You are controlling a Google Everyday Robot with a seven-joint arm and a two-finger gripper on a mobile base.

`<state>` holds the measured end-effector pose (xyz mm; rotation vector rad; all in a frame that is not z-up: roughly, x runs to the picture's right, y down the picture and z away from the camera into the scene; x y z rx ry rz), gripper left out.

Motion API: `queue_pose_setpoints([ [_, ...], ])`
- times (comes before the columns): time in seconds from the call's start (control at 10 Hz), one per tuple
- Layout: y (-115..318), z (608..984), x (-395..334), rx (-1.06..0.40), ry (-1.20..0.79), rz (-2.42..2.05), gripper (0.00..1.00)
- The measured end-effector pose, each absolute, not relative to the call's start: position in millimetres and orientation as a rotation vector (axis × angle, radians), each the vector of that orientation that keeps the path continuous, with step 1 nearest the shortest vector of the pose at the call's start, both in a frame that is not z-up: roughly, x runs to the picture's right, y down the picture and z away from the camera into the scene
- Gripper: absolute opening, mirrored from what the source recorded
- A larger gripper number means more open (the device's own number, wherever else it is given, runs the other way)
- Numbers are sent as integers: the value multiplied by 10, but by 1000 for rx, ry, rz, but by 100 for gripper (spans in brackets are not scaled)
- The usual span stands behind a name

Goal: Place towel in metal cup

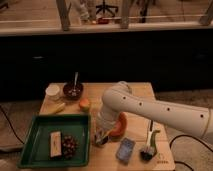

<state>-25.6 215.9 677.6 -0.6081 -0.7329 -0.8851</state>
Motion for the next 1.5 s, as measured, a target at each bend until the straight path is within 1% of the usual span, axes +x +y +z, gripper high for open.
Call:
queue_pose_setpoints([
  [0.6,2156,6785,-225,-614,-740,-889,80],
  [1.1,2133,6781,-192,-577,-756,-896,80],
  [1.5,2135,6781,-205,-578,-757,-899,80],
])
